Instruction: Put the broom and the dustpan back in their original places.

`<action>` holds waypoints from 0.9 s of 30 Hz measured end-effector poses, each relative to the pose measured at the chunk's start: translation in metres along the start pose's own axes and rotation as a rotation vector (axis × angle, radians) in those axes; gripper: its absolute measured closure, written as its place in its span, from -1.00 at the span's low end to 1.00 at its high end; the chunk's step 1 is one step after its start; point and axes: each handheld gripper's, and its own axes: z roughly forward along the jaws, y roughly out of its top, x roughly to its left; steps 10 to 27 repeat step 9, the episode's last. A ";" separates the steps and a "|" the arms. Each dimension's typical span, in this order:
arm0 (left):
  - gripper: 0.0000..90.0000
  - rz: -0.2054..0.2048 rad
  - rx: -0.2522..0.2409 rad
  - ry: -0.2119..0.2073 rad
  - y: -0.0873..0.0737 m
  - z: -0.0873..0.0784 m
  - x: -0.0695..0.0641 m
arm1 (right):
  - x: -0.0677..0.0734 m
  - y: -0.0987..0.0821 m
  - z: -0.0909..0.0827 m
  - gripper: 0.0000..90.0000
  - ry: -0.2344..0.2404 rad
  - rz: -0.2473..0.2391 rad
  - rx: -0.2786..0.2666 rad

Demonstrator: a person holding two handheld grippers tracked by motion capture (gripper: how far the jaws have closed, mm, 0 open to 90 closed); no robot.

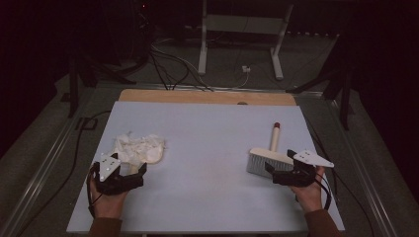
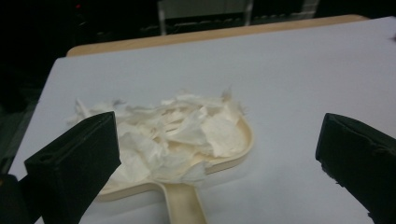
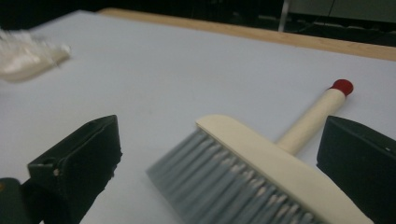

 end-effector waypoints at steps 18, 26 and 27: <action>-0.98 0.005 -0.040 -0.062 -0.006 -0.007 -0.002 | 0.006 -0.011 0.004 -1.00 -0.029 0.008 -0.020; -0.98 0.005 -0.040 -0.062 -0.006 -0.007 -0.002 | 0.006 -0.011 0.004 -1.00 -0.029 0.008 -0.020; -0.98 0.005 -0.040 -0.062 -0.006 -0.007 -0.002 | 0.006 -0.011 0.004 -1.00 -0.029 0.008 -0.020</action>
